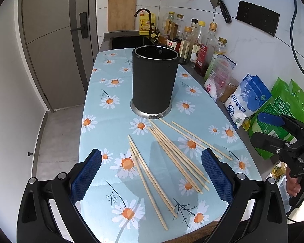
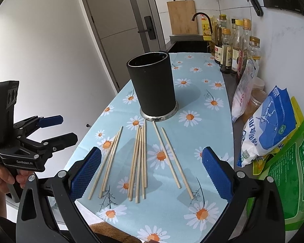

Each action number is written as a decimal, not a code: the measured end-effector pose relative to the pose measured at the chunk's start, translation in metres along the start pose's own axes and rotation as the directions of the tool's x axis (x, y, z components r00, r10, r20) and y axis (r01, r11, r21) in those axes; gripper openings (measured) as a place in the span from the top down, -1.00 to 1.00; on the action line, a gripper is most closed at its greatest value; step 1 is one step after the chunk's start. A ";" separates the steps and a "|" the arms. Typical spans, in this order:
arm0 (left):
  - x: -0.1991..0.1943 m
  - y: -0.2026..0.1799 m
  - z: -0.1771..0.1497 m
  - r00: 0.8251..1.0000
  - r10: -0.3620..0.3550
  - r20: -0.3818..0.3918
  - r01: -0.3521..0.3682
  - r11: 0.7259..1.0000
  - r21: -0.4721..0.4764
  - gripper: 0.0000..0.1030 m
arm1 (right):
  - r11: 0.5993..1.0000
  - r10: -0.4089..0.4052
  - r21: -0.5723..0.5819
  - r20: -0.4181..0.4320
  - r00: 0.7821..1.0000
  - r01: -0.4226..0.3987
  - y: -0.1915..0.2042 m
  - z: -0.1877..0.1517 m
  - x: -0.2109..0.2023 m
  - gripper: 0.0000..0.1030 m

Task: Organize utensils

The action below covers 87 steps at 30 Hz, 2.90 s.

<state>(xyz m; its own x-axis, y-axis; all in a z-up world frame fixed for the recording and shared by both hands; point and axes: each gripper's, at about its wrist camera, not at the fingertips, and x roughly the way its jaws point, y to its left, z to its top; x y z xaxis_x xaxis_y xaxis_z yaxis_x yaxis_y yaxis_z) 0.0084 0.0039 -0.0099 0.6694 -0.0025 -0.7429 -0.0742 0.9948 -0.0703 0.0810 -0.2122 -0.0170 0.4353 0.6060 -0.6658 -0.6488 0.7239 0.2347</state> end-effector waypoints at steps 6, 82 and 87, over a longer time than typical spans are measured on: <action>0.000 0.000 -0.001 1.000 0.001 -0.003 -0.001 1.000 0.000 -0.87 | 1.000 0.000 -0.001 0.003 1.000 0.000 0.000 0.001 0.000 -0.92; 0.041 0.058 -0.044 0.986 -0.084 -0.145 0.045 0.967 -0.251 -0.87 | 0.942 -0.173 -0.336 -0.547 0.819 -0.025 -0.028 0.020 0.180 0.65; 0.044 0.065 -0.049 0.983 -0.111 -0.145 0.070 0.962 -0.264 -0.87 | 0.923 -0.218 -0.385 -0.581 0.784 -0.028 -0.020 0.020 0.191 0.74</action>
<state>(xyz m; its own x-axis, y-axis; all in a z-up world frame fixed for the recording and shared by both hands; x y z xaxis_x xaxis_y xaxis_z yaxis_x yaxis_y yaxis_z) -0.0031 0.0632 -0.0794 0.5589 -0.1279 -0.8193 -0.2197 0.9299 -0.2950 0.1895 -0.1042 -0.1344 0.1202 0.1251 -0.9848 -0.8511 0.5237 -0.0373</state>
